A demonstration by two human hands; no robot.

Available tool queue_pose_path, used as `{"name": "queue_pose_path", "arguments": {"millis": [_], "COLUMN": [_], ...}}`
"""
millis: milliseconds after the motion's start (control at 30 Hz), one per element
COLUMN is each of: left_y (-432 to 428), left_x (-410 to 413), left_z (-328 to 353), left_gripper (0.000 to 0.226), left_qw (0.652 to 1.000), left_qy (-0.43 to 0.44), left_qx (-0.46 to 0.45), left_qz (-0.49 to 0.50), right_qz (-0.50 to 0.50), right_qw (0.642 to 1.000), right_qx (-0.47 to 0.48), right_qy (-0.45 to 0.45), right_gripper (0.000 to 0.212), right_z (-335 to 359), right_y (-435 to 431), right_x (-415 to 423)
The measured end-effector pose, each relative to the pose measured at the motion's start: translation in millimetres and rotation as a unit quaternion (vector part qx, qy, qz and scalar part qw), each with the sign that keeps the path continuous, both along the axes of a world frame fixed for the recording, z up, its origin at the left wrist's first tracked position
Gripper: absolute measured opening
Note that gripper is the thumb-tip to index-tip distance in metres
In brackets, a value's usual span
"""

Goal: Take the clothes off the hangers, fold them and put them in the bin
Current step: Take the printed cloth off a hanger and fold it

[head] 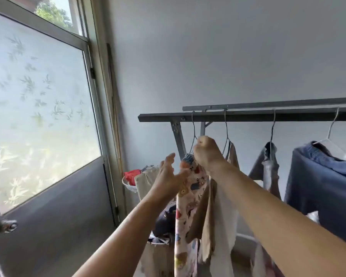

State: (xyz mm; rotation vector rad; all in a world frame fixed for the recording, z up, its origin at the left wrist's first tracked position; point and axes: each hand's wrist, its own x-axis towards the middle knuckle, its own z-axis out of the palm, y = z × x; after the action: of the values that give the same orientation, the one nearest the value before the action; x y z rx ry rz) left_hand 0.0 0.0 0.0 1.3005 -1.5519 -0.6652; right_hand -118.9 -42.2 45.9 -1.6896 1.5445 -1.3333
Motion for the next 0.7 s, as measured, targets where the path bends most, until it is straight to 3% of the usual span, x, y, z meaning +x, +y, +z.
{"name": "queue_pose_path", "arguments": {"millis": [100,233,400,500,633,700], "left_y": [-10,-13,-4,5,13,15], "left_x": [5,5,7,14,31,39], "left_z": [-3,-9,-8,-3,-4,-6], "left_gripper": [0.067,0.046,0.043,0.033,0.025,0.026], "left_qw": [0.996,0.99,0.983,0.984,0.987,0.989], "left_qy": [0.01,0.062,0.107,0.105,0.101,0.098], "left_qx": [0.06,0.058,0.044,0.006,-0.036,-0.056], "left_qz": [-0.059,-0.111,-0.139,-0.143,-0.118,-0.094], "right_qz": [-0.079,-0.075,-0.044,-0.021,0.026,0.057], "right_qw": [0.996,0.991,0.973,0.96,0.95,0.956], "right_qx": [0.042,0.099,0.14,0.121,0.077,0.071], "right_qy": [0.01,-0.051,-0.178,-0.252,-0.302,-0.277], "right_gripper": [0.028,0.035,0.028,0.013,0.025,0.022], "right_z": [-5,-7,4,9,23,25], "right_y": [-24,-41,-47,-43,-30,-21], "right_x": [12,17,16,16,20,24]}}
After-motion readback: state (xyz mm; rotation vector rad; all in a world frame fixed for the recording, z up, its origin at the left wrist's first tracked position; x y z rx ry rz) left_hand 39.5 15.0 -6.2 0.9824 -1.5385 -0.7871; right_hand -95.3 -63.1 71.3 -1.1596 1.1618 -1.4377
